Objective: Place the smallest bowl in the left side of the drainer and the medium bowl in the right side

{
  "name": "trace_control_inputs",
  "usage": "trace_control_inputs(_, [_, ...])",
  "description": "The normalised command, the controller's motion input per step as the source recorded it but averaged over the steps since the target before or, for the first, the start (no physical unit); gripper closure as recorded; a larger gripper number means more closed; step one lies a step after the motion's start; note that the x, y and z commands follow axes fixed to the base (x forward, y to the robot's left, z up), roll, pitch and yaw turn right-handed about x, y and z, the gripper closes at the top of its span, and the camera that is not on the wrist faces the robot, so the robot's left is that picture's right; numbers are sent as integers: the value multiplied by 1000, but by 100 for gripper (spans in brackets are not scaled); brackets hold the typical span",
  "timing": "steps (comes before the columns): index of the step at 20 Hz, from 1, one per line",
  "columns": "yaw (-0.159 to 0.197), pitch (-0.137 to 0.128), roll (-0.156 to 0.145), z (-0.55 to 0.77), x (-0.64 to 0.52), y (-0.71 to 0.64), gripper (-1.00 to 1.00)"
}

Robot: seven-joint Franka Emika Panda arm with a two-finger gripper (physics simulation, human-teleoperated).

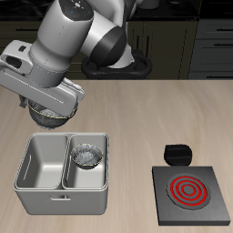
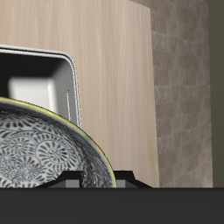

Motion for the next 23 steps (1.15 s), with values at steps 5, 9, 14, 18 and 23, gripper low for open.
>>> trace_control_inputs(5, [26,24,-85,-152,-16,-136,100])
trace_control_inputs(9, [27,6,-43,-49,29,54,-100])
trace_control_inputs(14, [65,4,125,-183,-71,343,-100])
trace_control_inputs(18, [15,27,35,-162,-20,172,-100])
trace_control_inputs(23, [21,-28,39,51,-117,158,-100])
